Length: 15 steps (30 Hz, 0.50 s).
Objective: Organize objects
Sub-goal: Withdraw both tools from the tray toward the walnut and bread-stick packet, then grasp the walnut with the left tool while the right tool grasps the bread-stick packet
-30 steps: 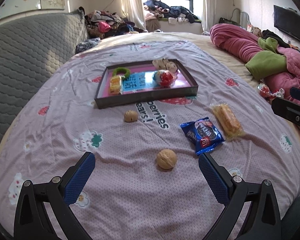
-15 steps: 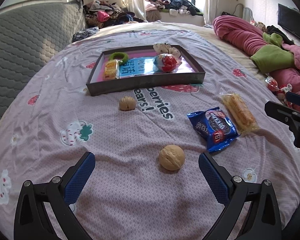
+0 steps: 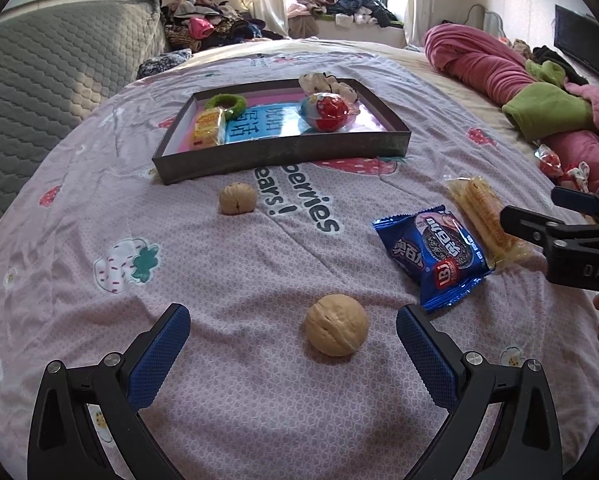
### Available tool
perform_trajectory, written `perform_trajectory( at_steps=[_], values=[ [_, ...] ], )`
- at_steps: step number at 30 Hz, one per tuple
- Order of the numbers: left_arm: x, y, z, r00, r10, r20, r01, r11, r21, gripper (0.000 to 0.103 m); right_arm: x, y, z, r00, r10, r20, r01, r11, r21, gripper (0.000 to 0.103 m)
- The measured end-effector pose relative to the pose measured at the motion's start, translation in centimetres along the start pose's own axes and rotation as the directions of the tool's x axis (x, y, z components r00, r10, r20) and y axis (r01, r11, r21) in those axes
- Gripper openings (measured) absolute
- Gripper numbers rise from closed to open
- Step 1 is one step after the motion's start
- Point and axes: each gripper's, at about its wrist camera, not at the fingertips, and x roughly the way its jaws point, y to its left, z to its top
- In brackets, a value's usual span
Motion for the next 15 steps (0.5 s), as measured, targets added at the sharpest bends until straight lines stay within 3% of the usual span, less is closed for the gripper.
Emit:
perform_trajectory(
  at_steps=[8,15],
  values=[
    [0.5,-0.5,0.0,1.0,-0.005,-0.007,0.005,1.0,-0.004,0.103,1.6,0.4,0.5,1.0,-0.002,-0.01,0.002,1.0,-0.013,0.101],
    [1.7,-0.5,-0.2,0.999,-0.013,-0.029,0.012,1.0,-0.012,0.101,3.3,0.5,0.3,0.999,-0.011,-0.046,0.011,1.0,-0.01,0.093]
  ],
)
